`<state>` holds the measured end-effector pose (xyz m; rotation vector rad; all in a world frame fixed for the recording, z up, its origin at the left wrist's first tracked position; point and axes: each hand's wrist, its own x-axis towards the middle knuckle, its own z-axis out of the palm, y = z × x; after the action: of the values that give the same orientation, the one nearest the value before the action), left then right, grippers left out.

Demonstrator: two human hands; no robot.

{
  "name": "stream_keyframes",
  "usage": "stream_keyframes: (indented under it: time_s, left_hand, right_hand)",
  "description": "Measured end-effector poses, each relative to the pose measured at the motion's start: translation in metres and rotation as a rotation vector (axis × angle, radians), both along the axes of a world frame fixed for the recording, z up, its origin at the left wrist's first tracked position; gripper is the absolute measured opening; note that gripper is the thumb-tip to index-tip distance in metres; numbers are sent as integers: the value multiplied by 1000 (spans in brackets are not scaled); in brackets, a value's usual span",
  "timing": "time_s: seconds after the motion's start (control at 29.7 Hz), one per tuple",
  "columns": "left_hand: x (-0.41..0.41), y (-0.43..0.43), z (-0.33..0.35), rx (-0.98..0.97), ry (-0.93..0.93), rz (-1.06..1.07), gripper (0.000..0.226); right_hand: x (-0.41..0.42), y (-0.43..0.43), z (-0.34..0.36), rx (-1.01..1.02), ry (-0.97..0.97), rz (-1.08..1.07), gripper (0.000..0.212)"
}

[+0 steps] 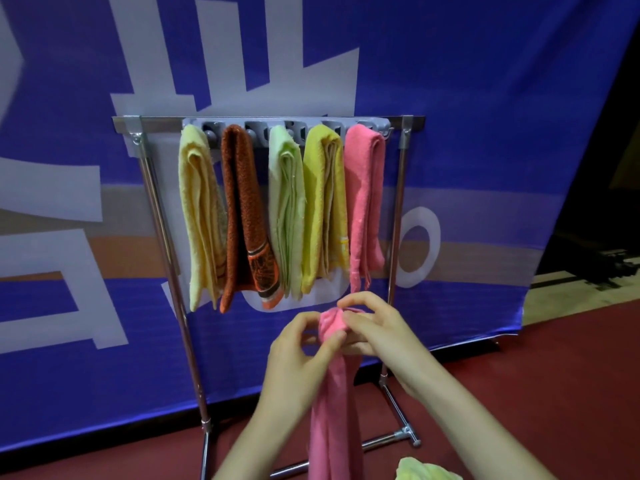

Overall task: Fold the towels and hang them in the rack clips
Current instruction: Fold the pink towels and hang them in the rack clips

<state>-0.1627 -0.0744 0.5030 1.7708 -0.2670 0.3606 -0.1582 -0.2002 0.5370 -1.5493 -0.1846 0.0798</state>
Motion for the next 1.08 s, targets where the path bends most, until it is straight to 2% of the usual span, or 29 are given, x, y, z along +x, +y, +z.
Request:
stream_keyframes:
  time_s: [0.1, 0.2, 0.27, 0.37, 0.57, 0.64, 0.71, 0.74, 0.77, 0.84, 0.88, 0.91, 0.98, 1.08]
  left_hand:
    - [2, 5, -5, 56, -10, -10, 20]
    - [4, 10, -5, 72, -38, -44, 6]
    - [4, 13, -5, 80, -32, -83, 7]
    - [2, 16, -6, 71, -14, -134, 7]
    - [7, 22, -5, 114, -25, -158, 8]
    - [8, 25, -5, 194, -61, -143, 7]
    - [9, 27, -2, 228, -105, -101, 8]
    - [9, 27, 3, 217, -129, -81, 9]
    - [8, 28, 10, 189, -157, -72, 9]
    - [3, 28, 30, 119, -222, -95, 8]
    - [2, 28, 41, 97, -259, -111, 8]
    - [1, 28, 48, 97, -292, -114, 9]
    - [5, 28, 61, 135, -317, -93, 14]
    - [12, 26, 66, 114, -230, -100, 14]
  right_hand:
    - [-3, -1, -2, -24, -4, 67, 22]
    - [-5, -4, -5, -40, 4, 141, 24]
    - [-4, -11, -6, -128, -16, 201, 17]
    - [0, -26, -6, -364, -64, 277, 9]
    - [6, -44, -8, -836, -103, 278, 16]
    - [9, -49, -4, -1036, -221, 210, 18]
    - [12, -54, 6, -1239, -453, 86, 17]
    - [12, -54, 11, -1242, -563, 40, 24]
    - [11, -53, 17, -1154, -654, 20, 29]
    - [7, -52, 30, -839, -761, 11, 20]
    - [7, -51, 35, -696, -766, 8, 8]
    - [7, -49, 38, -580, -747, 2, 8]
    - [10, -46, 45, -414, -691, -16, 24]
    - [18, -42, 46, -225, -561, -75, 39]
